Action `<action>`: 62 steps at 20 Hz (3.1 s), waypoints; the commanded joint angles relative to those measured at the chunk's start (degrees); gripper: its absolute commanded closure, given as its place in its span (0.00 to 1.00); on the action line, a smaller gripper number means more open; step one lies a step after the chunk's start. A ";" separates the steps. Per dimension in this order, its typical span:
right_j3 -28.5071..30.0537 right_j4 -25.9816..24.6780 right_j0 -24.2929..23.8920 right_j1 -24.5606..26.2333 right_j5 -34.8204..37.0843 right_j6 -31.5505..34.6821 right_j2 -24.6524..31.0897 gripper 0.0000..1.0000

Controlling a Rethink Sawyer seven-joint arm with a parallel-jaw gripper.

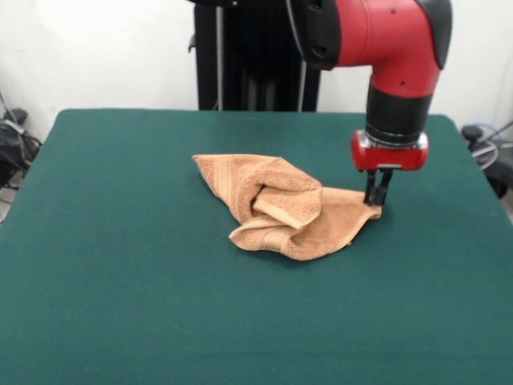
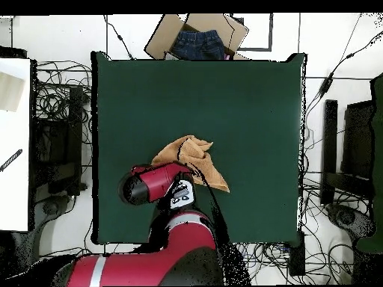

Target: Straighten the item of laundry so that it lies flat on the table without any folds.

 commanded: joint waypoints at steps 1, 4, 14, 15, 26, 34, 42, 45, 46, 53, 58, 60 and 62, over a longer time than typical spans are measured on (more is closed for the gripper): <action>0.20 1.75 -1.45 -1.98 6.95 2.10 6.10 1.00; 0.18 1.61 -1.52 -1.97 6.99 2.22 6.19 1.00; -0.24 1.23 -1.51 -1.12 5.79 2.61 6.23 1.00; -0.29 1.23 -1.43 -1.07 5.73 2.68 6.14 1.00; -0.51 0.20 -1.08 -1.08 4.72 2.16 5.83 1.00; -0.60 -0.03 -0.86 -1.03 4.35 2.21 5.58 1.00; -0.74 0.71 0.41 -1.22 5.35 3.28 4.34 1.00; -0.74 0.61 0.12 -1.04 4.99 3.13 4.63 1.00; -0.75 0.61 0.09 -0.94 4.90 3.15 4.65 1.00; -0.86 0.67 0.16 -0.36 4.07 3.58 4.65 1.00; -0.74 0.54 0.02 -0.35 3.68 3.55 4.77 1.00; -0.71 0.37 -0.01 -0.33 3.46 3.43 4.84 1.00; -0.63 -0.07 -0.27 -0.32 2.79 3.08 5.16 1.00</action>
